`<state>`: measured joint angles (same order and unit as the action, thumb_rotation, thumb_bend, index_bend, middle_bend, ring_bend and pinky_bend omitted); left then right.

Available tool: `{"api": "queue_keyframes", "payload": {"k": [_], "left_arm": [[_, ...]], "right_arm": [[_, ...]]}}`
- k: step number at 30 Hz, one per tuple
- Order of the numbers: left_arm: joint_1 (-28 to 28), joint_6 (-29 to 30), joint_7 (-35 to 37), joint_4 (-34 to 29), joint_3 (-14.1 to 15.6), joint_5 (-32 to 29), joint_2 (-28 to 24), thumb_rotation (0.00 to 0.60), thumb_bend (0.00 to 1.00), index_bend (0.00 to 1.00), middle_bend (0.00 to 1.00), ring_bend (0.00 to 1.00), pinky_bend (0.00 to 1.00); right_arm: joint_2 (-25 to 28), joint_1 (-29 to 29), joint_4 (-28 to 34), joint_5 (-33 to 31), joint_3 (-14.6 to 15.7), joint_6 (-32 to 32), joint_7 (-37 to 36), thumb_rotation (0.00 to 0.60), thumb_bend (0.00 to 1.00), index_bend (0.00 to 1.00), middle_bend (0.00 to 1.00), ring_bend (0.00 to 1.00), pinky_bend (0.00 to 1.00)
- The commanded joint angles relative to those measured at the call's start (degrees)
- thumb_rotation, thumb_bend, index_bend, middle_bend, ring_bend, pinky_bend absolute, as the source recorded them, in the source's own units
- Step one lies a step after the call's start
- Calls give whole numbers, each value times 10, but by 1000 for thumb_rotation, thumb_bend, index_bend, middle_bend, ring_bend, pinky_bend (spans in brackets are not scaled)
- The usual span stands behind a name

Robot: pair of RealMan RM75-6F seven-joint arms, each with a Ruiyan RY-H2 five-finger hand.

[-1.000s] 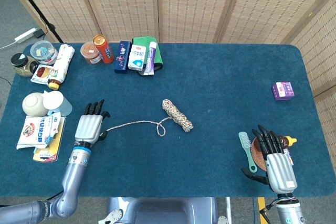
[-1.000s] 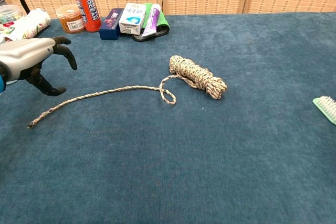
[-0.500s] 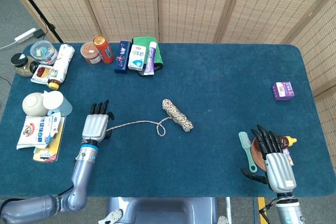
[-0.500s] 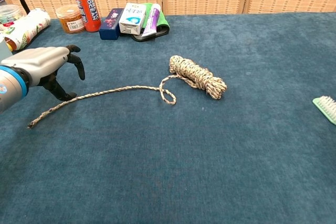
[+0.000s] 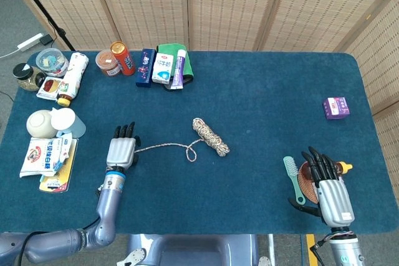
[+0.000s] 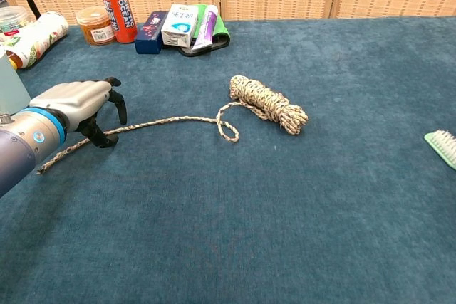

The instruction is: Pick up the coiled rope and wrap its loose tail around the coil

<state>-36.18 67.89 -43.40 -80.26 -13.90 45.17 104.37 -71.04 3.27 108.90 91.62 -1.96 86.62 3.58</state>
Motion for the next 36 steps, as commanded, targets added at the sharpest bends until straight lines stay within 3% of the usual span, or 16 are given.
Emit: {"api": "queue_keyframes", "payload": {"k": [1,36], "left_arm": [[0,-1,4,2,1,-1,0,600,330,433,0,0,0],[-8,3,10,-3,2,-19,-6,600,400,506,0,0,0]], "right_arm": [[0,0,0,-1,0,0,0,600,0,0,0,0,0],[4,1,3,-3,2,-1,-6,600,0,0,0,0,0]]}}
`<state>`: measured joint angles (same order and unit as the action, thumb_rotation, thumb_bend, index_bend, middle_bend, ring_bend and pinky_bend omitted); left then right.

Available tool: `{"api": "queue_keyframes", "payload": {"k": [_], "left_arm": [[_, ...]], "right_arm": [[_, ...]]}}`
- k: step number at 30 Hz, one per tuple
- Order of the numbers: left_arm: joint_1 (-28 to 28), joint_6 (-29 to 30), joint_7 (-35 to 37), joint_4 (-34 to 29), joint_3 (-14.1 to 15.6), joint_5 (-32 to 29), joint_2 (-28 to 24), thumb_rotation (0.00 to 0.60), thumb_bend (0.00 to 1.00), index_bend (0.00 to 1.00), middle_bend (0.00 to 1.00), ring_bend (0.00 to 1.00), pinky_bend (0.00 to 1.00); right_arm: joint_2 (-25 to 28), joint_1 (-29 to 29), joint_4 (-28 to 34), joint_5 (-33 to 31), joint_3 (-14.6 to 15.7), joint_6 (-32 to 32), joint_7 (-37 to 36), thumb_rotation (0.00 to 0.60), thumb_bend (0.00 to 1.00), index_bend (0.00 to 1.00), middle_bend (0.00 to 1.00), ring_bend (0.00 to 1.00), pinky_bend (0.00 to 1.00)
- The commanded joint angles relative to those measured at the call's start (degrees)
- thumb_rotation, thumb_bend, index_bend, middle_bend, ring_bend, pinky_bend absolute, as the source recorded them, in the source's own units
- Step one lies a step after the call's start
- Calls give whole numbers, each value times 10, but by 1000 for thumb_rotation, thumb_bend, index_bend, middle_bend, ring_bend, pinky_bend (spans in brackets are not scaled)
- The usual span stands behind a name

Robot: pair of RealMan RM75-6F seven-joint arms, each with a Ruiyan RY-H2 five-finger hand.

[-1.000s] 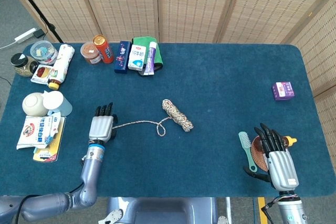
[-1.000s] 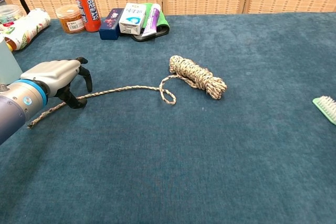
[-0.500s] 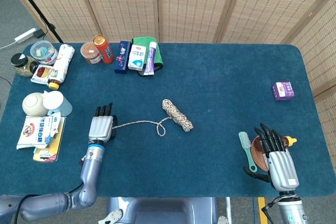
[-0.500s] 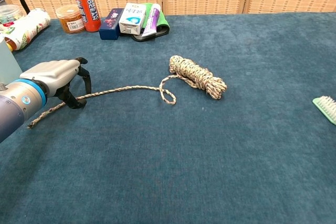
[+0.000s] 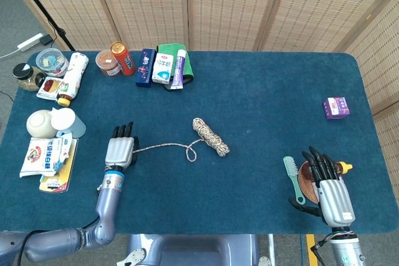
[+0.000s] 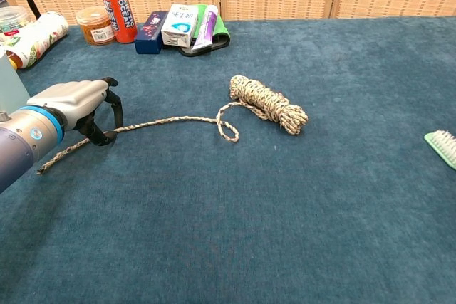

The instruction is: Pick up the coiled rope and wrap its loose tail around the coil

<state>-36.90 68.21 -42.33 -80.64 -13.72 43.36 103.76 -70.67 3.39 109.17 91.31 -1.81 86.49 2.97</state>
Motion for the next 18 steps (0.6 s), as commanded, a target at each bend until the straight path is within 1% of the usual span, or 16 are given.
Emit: {"api": "queue_keyframes", "payload": {"k": [1,12,18], "left_arm": [[-1,-1,0,1,0,-2,0,600,400,506,0,0,0],[-3,-2,2,6,2,-8,2,600,399,506,0,0,0],[-3,-3,4,6,2,-9,2,600,401,537,0,0,0]], "right_arm": [[0,0,0,0,0,0,0,600,0,0,0,0,0],[0,0,0,1,0,1,-1,600,0,0,0,0,0],[1,0,0,1,1,1,-3,600,0,0,0,0,0]]}}
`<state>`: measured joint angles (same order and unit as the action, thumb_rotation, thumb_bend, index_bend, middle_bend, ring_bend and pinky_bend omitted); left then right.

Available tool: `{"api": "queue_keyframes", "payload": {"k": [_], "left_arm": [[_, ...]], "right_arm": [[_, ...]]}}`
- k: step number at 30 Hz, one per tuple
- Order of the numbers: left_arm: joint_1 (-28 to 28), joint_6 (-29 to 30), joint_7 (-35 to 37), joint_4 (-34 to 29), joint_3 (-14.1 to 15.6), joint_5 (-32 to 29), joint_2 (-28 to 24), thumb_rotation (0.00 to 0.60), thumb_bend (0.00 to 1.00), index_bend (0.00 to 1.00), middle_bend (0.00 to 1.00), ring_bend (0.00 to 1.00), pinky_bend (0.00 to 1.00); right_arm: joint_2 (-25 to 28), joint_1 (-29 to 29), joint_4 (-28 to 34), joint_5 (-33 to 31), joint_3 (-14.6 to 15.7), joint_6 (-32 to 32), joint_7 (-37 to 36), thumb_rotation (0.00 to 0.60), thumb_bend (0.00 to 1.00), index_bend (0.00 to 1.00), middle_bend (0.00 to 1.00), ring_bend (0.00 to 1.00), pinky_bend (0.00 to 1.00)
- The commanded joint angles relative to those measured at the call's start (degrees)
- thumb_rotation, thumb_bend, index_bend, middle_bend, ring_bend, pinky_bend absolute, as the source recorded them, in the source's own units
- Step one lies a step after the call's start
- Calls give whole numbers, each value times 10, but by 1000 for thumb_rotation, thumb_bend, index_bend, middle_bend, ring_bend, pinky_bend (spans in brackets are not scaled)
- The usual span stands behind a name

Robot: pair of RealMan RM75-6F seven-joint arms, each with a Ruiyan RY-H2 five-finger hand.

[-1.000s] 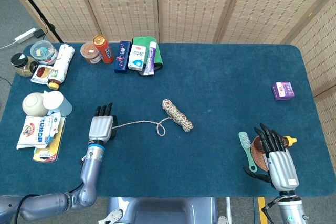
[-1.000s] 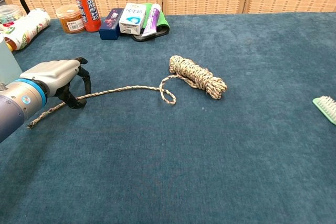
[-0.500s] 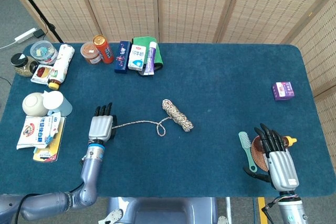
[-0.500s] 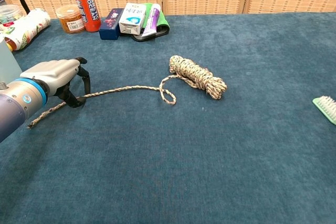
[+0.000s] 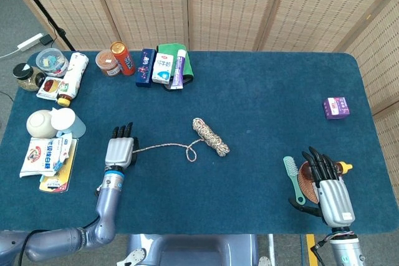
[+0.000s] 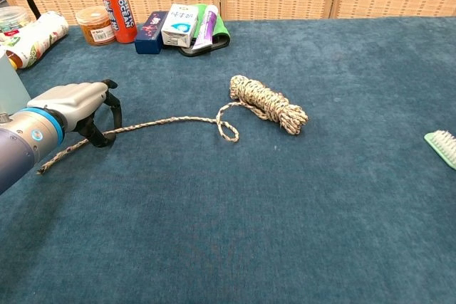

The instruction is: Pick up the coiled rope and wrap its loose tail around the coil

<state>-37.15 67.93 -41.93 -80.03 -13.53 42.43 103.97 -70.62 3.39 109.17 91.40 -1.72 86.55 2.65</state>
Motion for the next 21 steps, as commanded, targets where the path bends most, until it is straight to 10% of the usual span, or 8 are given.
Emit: {"api": "queue_keyframes", "payload": {"k": [1,21], "left_arm": [[0,0,0,0,0,0,0,600,401,540,0,0,0],[0,5,3,-2,2,1,-5,600,407,572,0,0,0]], "right_arm": [[0,0,0,0,0,0,-1,600,0,0,0,0,0],[1,0,0,0,1,0,-1,600,0,0,0,0,0]]}}
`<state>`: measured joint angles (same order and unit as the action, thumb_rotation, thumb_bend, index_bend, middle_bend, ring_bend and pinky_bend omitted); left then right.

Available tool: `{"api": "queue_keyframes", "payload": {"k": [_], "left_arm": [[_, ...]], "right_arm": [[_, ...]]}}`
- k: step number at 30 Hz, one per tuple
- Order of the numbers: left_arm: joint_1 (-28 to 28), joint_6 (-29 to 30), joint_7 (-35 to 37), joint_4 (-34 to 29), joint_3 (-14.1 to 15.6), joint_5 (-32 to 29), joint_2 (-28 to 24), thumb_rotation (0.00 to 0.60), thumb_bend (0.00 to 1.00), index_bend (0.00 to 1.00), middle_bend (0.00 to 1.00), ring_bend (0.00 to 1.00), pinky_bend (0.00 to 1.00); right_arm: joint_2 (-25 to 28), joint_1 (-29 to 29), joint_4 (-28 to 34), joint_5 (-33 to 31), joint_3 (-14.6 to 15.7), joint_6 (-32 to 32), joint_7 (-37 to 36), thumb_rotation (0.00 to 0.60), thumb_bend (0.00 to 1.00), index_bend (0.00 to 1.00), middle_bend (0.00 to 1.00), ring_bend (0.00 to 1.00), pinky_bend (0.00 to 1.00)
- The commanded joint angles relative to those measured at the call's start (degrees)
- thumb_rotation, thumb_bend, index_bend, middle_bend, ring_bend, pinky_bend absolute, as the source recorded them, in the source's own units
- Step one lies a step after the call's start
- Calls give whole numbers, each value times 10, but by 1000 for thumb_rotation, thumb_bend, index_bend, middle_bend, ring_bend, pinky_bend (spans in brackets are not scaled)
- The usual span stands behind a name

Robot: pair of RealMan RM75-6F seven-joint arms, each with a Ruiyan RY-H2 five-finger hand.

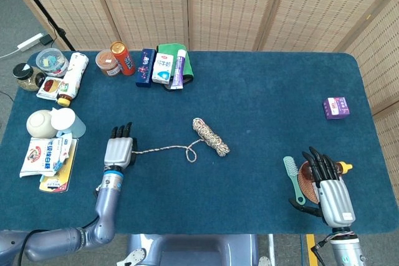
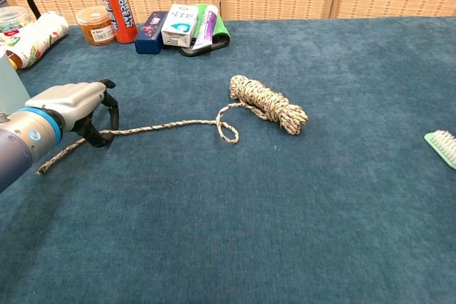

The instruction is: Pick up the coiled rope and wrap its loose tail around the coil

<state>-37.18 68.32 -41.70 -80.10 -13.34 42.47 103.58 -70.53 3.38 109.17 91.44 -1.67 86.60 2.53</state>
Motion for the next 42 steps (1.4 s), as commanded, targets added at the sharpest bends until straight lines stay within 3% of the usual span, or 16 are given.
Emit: {"api": "queue_keyframes", "payload": {"k": [1,12,28,32,42], "left_arm": [[1,2,1,-3,0,2,-3,600,407,573,0,0,0],[4,16,-2,-37,0,15,-29,600,408,575,0,0,0],[19,39,34,-162,2,89,-134,600,407,575,0,0,0],[27,52,51,-198,1,120,-172,600,408,575,0,0,0],[45,84,67,-277,-1,187,-258,600,408,575,0,0,0]], "right_arm": [[0,0,0,0,0,-1,0,600,0,0,0,0,0],[-3,2,-1,-4,-1,-5,3,600,0,0,0,0,0],[-36,18,-12,-31,-8,-35,54,600,0,0,0,0,0],[-55,46,-8,-60,-28,-73,97,600,0,0,0,0,0],[-139,146,16,-224,-110,-169,222,600,0,0,0,0,0]]}}
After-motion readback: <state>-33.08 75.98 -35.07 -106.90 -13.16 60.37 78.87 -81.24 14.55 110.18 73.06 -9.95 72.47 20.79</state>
